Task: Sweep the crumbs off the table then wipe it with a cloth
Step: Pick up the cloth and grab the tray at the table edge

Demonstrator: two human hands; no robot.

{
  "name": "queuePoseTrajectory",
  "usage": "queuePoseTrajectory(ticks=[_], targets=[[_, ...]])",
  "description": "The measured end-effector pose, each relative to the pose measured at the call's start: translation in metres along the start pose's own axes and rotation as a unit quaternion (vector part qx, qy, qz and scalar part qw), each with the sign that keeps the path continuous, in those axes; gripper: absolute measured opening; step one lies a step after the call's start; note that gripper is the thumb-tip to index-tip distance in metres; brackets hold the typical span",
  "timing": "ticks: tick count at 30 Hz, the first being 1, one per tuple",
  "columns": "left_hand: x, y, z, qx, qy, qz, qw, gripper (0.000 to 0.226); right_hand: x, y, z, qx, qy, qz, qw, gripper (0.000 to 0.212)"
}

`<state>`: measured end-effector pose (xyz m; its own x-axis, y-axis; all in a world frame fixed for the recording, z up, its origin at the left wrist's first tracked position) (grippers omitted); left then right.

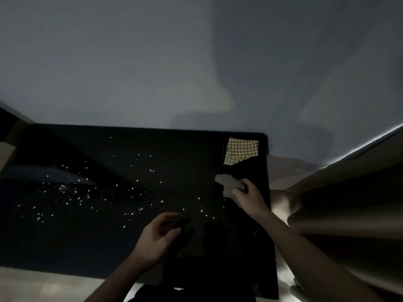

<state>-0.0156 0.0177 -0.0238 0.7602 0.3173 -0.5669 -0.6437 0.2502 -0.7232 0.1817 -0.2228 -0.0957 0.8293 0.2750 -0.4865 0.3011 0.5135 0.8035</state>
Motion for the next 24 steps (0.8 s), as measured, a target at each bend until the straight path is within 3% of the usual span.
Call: queuePoseTrajectory(ticks=[4,9,12,15,20,24], targets=[[-0.006,-0.010,0.025,-0.011,0.051,-0.045,0.998,0.044,-0.068,0.045,-0.030,0.056,0.069,0.041,0.995,0.017],[-0.021,-0.028,0.080,-0.136,0.162,-0.066,0.975,0.057,-0.144,0.091,-0.087,0.181,0.106,0.028,0.977,0.016],[-0.027,-0.020,0.123,-0.104,0.223,-0.115,0.963,0.041,-0.173,0.110,-0.134,0.200,0.084,0.034,0.976,0.023],[-0.022,-0.001,0.165,0.011,0.203,-0.175,0.963,0.013,-0.193,0.119,-0.185,0.215,0.046,0.007,0.976,0.028],[-0.017,0.052,0.223,0.156,0.170,-0.227,0.946,0.009,-0.216,0.121,-0.269,0.213,0.019,-0.035,0.976,0.023],[-0.022,0.098,0.268,0.148,0.129,-0.193,0.961,0.015,-0.229,0.113,-0.307,0.193,-0.030,-0.047,0.980,0.020]])
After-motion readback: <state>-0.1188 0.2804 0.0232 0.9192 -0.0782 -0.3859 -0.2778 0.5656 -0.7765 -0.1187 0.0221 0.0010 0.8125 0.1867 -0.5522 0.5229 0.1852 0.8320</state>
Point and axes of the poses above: each hand's wrist, its own x-axis towards the middle knuckle, its own z-axis out of the back of the hand, y = z × x, the point moved 2 cm from there along x, towards the middle knuckle, and after that the axes turned 4 degrees about z, right-handed, at the moved point
